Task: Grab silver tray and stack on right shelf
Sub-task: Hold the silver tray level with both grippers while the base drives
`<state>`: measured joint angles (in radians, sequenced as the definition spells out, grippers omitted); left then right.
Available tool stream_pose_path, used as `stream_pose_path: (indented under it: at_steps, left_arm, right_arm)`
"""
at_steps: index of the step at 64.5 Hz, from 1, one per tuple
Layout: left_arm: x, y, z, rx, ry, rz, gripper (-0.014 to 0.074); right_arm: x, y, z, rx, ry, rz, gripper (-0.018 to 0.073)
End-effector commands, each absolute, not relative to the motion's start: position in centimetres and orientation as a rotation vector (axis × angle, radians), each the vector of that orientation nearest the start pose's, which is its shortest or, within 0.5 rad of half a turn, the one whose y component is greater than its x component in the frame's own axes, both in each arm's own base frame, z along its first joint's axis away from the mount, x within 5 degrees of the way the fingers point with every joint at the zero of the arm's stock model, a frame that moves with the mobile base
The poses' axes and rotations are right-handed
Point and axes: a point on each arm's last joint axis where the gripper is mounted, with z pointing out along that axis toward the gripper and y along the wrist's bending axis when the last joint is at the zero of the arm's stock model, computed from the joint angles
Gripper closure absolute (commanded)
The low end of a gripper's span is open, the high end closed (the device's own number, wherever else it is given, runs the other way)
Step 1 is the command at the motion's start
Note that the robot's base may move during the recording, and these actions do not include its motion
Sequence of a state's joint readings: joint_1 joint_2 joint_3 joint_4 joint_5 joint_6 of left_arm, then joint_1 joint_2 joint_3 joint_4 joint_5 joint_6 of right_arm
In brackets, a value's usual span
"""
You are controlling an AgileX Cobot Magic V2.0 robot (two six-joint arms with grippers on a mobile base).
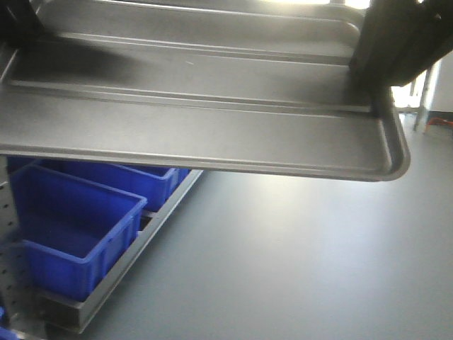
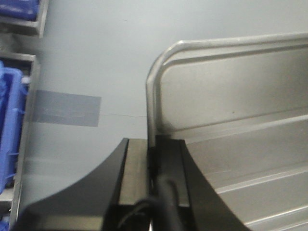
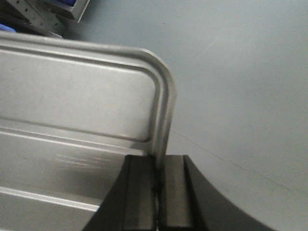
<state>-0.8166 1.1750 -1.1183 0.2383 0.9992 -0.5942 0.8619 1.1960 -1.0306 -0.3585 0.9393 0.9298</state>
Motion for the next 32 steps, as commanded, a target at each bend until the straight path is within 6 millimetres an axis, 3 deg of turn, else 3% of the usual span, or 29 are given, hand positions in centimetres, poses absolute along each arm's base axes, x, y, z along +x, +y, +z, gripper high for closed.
stream_pose_path:
  at_steps: [1,32]
  left_arm:
    - [16.72,-15.3,37.16,0.383,2.407,-0.314,0.0689]
    - [16.72,-15.3,37.16,0.383,2.407,-0.314,0.0689]
  right_arm:
    - [17.21,15.79,34.65,-0.12,2.419,0.324,0.0503]
    - [17.21,15.79,34.65,-0.12,2.419,0.324,0.0503]
